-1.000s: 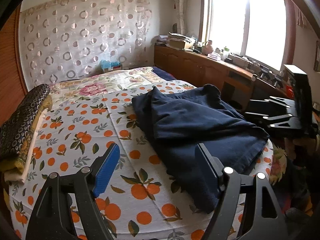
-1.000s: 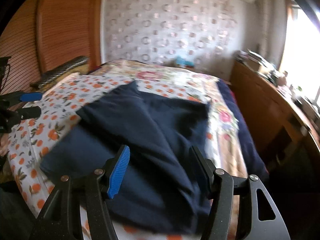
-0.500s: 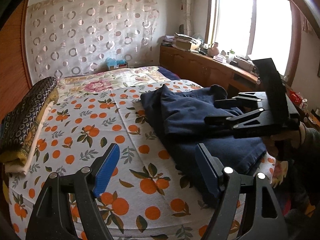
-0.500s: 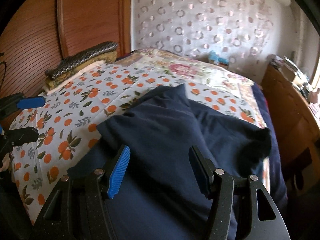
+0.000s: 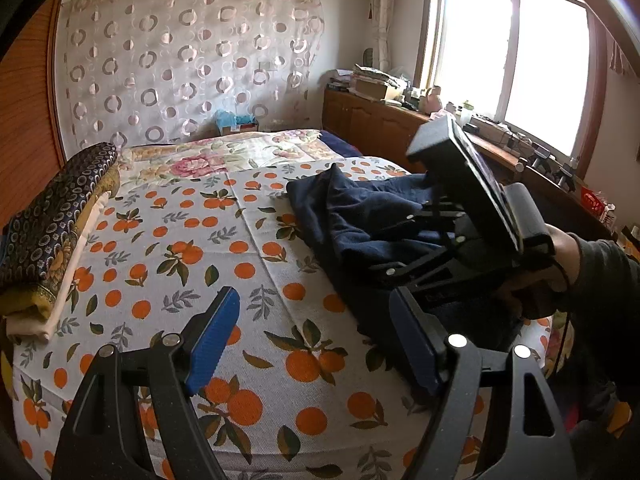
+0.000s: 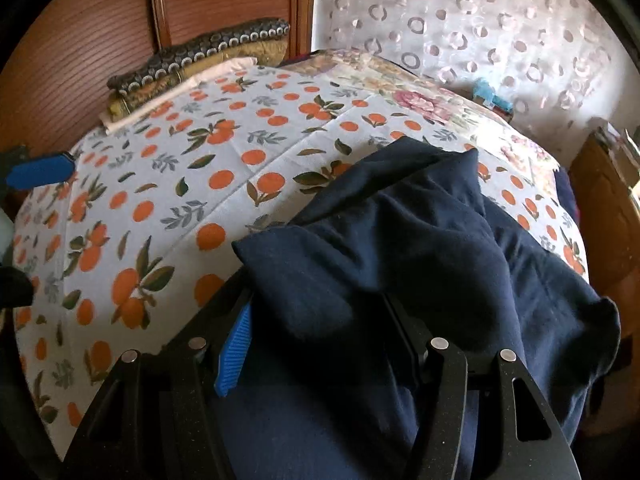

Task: Fold small clothes
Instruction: 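Grasp the folded shirt with the right gripper and lift it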

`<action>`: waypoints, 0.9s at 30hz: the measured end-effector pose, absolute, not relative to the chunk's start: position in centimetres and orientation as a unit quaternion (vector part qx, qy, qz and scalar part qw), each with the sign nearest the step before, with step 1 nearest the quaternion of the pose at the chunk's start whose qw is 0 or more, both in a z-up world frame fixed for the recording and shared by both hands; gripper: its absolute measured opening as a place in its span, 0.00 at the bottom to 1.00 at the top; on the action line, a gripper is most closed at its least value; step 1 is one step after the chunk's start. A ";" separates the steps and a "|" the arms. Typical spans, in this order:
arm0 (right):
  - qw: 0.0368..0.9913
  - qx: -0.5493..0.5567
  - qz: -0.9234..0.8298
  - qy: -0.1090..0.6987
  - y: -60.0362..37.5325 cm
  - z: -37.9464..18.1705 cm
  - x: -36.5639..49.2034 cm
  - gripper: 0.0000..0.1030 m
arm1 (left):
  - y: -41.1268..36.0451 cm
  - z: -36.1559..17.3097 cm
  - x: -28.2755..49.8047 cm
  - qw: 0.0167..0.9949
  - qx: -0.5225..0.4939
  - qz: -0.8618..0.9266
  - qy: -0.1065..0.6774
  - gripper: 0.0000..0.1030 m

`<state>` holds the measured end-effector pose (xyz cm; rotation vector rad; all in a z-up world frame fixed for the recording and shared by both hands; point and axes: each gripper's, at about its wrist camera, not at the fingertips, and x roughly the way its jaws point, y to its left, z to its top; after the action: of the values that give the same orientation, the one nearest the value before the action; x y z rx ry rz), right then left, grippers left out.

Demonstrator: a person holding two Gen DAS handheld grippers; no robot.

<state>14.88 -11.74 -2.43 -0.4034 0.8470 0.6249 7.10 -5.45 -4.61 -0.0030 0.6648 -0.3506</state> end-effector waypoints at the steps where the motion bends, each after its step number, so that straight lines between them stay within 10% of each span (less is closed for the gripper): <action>1: 0.846 -0.182 0.297 0.404 -11.9 -2.3 15.2 0.61 | -5.5 -4.6 7.1 0.930 -0.001 -0.172 0.325 0.76; 4: 0.854 -0.149 0.295 0.401 -13.1 -1.8 15.9 0.12 | -5.5 -4.7 7.1 0.930 0.000 -0.171 0.325 0.76; 27: 0.910 -0.069 0.047 0.407 -26.3 2.5 26.1 0.08 | -6.2 -5.3 7.3 0.924 0.007 -0.183 0.336 0.76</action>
<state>26.13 -26.27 2.52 -0.1416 0.8398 0.0965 7.30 -6.16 -5.32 0.0142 0.6892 -0.3759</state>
